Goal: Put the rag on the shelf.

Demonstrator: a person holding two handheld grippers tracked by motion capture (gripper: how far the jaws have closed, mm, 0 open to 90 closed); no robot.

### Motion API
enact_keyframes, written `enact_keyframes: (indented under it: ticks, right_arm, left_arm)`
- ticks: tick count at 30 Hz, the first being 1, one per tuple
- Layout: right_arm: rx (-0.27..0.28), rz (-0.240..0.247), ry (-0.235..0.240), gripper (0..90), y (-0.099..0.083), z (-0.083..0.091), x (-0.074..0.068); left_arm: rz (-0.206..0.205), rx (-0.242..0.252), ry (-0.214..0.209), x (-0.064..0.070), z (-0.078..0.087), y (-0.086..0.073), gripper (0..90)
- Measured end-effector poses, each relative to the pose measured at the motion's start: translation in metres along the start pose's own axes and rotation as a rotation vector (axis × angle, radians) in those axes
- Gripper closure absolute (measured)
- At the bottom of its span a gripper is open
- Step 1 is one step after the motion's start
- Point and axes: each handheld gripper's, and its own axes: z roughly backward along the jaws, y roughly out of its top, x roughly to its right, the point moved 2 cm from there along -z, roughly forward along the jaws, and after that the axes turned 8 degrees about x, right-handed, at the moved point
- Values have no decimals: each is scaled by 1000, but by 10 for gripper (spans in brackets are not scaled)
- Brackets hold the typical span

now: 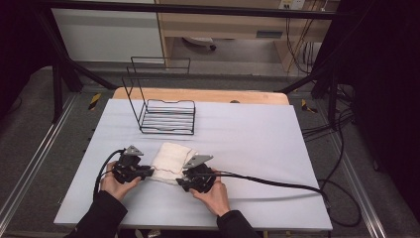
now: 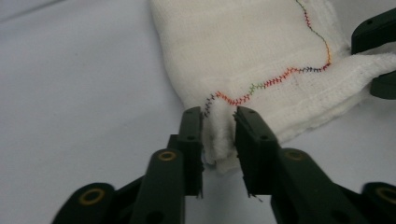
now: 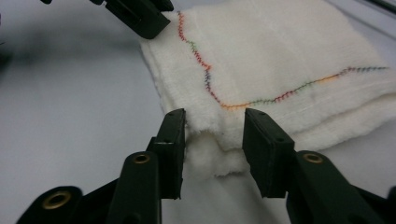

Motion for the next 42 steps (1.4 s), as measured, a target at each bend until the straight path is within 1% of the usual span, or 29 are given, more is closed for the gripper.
enact_keyframes:
  ticks: [1, 2, 3, 4, 6, 8, 9, 11, 12, 13, 14, 15, 16, 18, 19, 21, 22, 23, 24, 26, 27, 29, 32, 33, 35, 37, 38, 40, 42]
  right_arm:
    - [7, 3, -2, 551, 2, 2, 1]
    - [16, -9, -6, 505, 4, 4, 3]
    - [26, -9, -8, 469, 5, 7, 5]
    - [37, -20, -13, 437, 7, 10, 7]
    - [57, -45, -25, 338, 9, 16, 14]
    - [50, -49, -40, 273, 10, 22, 20]
    - [51, -51, -51, 237, 9, 25, 24]
    - [51, -65, -63, 197, 8, 31, 30]
    - [51, -65, -63, 197, 8, 31, 30]
    - [61, -76, -74, 154, 6, 38, 37]
    - [61, -87, -77, 134, 5, 41, 41]
    - [61, -87, -77, 134, 5, 41, 41]
    - [63, -96, -82, 116, 4, 44, 44]
    - [69, -120, -86, 88, -2, 53, 52]
    - [72, -126, -89, 80, -4, 56, 54]
    - [74, -127, -101, 61, -9, 61, 59]
    - [74, -127, -101, 61, -9, 61, 59]
    - [73, -142, -113, 53, -14, 66, 63]
    - [73, -142, -113, 53, -14, 66, 63]
    - [68, -162, -125, 41, -22, 72, 69]
    - [66, -164, -128, 38, -24, 74, 71]
    - [67, -171, -133, 37, -26, 75, 72]
    - [72, -185, -142, 32, -31, 78, 77]
    - [68, -191, -145, 32, -32, 79, 77]
    - [66, -186, -146, 30, -33, 79, 77]
    - [63, -183, -144, 30, -33, 78, 77]
    - [64, -182, -144, 29, -33, 77, 77]
    - [58, -193, -141, 30, -33, 77, 77]
    - [57, -192, -140, 30, -34, 76, 77]
  left_arm:
    - [0, 9, 0, -1, 2, 1, 671]
    - [-2, 21, 2, -1, 3, 2, 635]
    - [-1, 31, 3, -2, 4, 4, 589]
    - [-3, 40, 9, -3, 5, 5, 549]
    - [-7, 59, 20, -5, 7, 8, 475]
    - [-4, 66, 23, -6, 7, 10, 417]
    - [-6, 74, 25, -8, 7, 15, 384]
    - [-10, 74, 27, -9, 6, 18, 332]
    - [-7, 75, 27, -10, 5, 20, 332]
    - [-5, 75, 27, -11, 4, 23, 285]
    - [-3, 75, 23, -12, 1, 28, 259]
    - [-3, 75, 23, -12, 1, 28, 238]
    - [-2, 74, 15, -14, -1, 30, 238]
    - [2, 81, 3, -16, -5, 34, 176]
    - [-2, 81, 6, -17, -7, 35, 169]
    - [-7, 86, 7, -19, -11, 38, 166]
    - [-7, 87, 7, -20, -13, 40, 166]
    - [3, 85, 14, -21, -15, 41, 177]
    - [9, 79, 29, -22, -17, 44, 177]
    - [25, 93, 43, -27, -24, 48, 203]
    - [25, 93, 43, -27, -24, 48, 201]
    - [24, 90, 60, -30, -29, 51, 203]
    - [43, 99, 74, -35, -37, 55, 266]
    - [45, 99, 78, -36, -40, 56, 311]
    - [44, 107, 85, -36, -46, 57, 330]
    - [44, 113, 86, -37, -52, 58, 367]
    - [47, 113, 90, -38, -54, 58, 389]
    - [59, 122, 83, -39, -58, 58, 438]
    - [63, 120, 84, -41, -62, 57, 485]
